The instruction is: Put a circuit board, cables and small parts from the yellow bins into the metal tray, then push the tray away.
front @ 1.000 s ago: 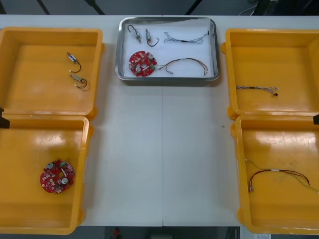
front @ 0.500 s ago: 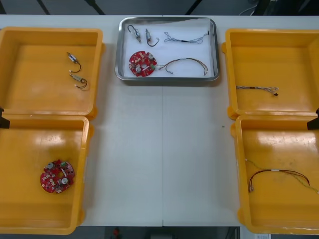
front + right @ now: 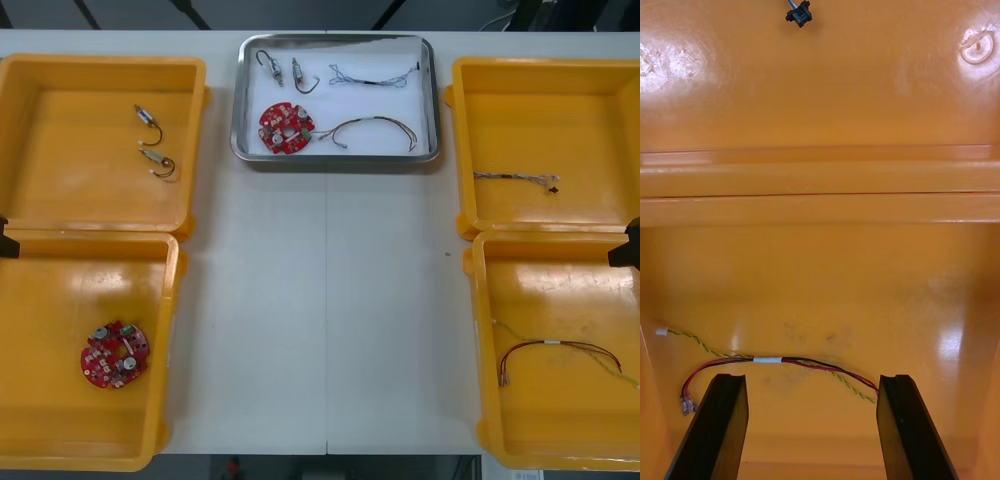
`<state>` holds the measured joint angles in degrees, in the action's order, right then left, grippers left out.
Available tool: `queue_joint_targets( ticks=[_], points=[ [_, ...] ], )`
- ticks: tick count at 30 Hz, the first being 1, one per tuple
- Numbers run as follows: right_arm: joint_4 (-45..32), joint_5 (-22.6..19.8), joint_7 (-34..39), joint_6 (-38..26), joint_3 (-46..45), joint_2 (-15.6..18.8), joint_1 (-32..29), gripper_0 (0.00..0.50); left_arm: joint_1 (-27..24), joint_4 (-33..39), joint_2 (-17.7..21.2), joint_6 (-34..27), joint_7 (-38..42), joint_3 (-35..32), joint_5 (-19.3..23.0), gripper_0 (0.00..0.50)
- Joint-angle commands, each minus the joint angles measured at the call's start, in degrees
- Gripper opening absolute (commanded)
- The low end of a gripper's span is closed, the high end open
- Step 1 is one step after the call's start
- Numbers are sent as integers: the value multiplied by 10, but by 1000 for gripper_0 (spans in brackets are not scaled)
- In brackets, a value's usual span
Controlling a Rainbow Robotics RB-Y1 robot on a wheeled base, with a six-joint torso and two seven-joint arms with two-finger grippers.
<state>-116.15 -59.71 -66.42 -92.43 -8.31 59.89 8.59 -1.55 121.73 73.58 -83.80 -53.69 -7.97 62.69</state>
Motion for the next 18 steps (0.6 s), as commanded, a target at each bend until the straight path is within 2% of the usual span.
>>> queue_joint_targets(
  ticks=[1, 18],
  points=[
    [-3, 2, -27, 1, 3, -6, -3, 500, 8, 10, 14, 5, -50, 3, -6, 500],
    [-3, 2, -27, 1, 3, -6, -3, 500, 8, 10, 14, 5, -50, 3, -6, 500]
  ],
)
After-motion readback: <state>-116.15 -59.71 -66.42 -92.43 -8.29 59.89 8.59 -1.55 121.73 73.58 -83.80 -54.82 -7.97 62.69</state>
